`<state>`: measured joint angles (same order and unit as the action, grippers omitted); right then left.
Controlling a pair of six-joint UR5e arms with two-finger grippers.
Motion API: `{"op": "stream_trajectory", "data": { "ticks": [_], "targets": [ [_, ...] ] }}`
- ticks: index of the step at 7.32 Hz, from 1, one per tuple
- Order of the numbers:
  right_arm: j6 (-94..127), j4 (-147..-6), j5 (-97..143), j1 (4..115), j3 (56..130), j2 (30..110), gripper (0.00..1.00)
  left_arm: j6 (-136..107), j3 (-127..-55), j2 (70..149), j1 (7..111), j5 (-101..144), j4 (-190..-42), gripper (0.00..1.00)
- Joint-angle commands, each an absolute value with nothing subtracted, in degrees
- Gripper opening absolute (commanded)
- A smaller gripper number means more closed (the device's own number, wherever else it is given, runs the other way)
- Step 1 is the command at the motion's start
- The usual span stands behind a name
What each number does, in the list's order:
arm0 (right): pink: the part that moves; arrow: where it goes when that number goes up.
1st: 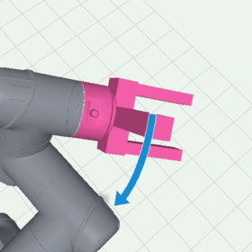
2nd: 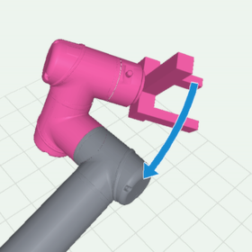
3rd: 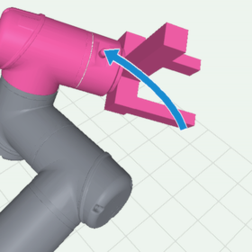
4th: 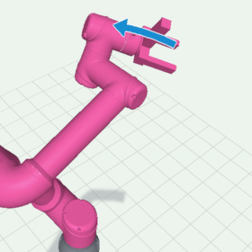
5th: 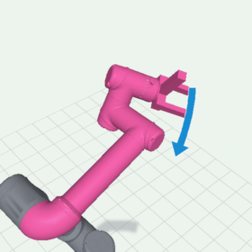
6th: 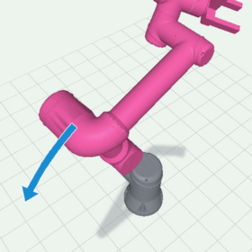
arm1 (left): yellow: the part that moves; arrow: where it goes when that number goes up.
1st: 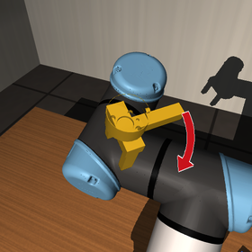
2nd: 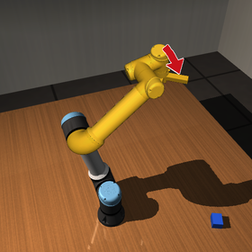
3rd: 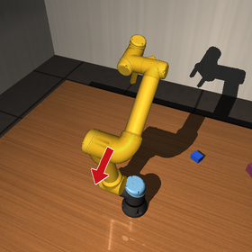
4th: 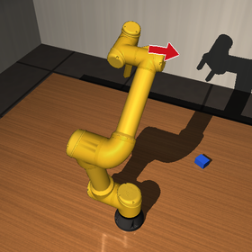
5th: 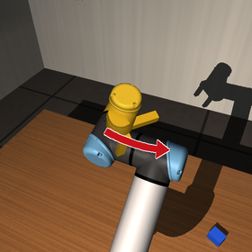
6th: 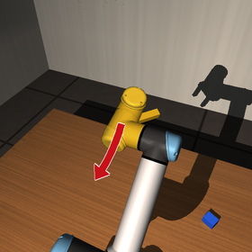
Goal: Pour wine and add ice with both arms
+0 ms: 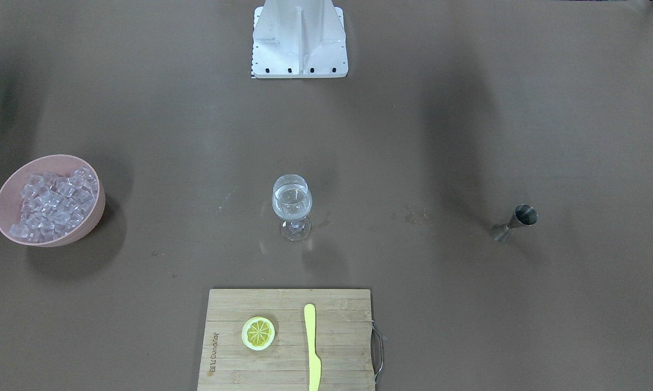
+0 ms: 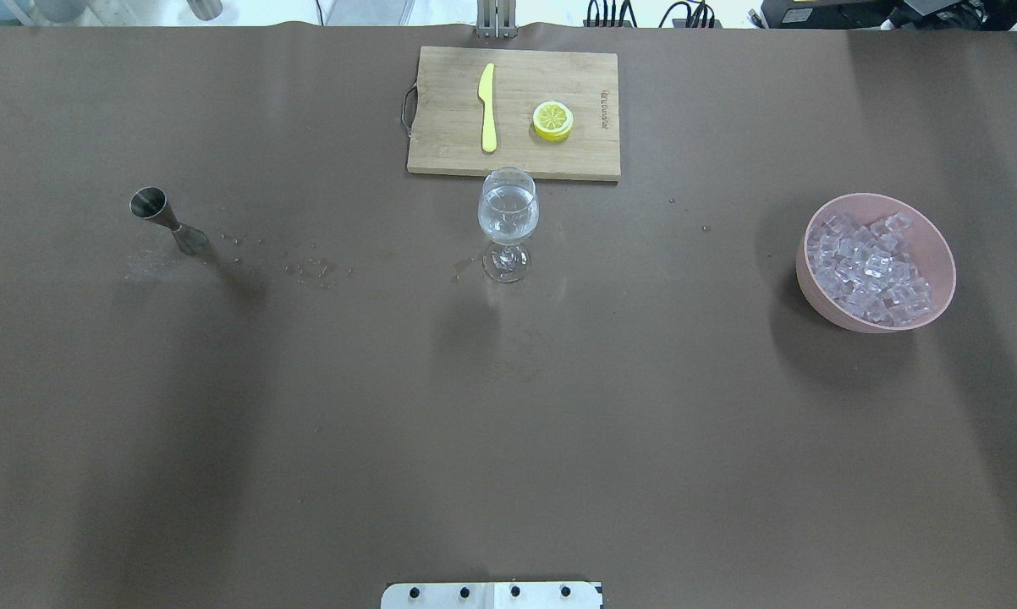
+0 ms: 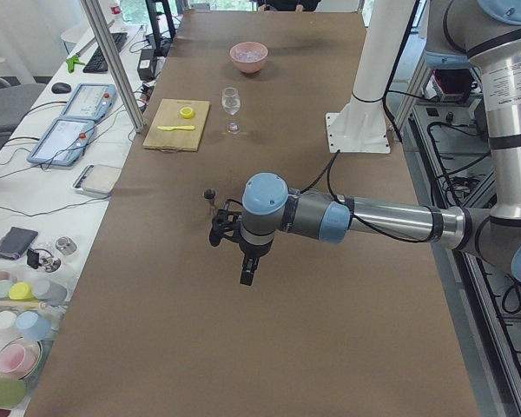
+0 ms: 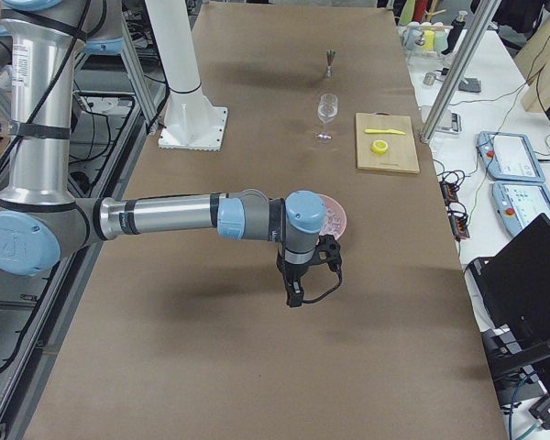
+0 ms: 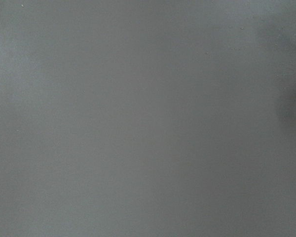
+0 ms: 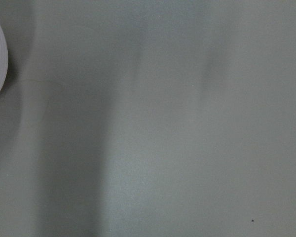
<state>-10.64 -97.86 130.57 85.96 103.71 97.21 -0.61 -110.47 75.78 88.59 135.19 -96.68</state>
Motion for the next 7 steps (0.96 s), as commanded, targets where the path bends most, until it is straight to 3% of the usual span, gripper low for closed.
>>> {"op": "stream_trajectory", "data": {
  "ticks": [1,7],
  "targets": [
    [-10.6,-97.9,130.5,86.0,103.7,97.2,1.00,-0.5,-110.5,75.7,88.6,135.3,-96.8,0.98],
    [-10.8,-97.8,127.8,86.0,105.1,96.9,1.00,-0.5,-110.3,75.8,88.6,135.3,-96.7,0.98]
  ]
}}
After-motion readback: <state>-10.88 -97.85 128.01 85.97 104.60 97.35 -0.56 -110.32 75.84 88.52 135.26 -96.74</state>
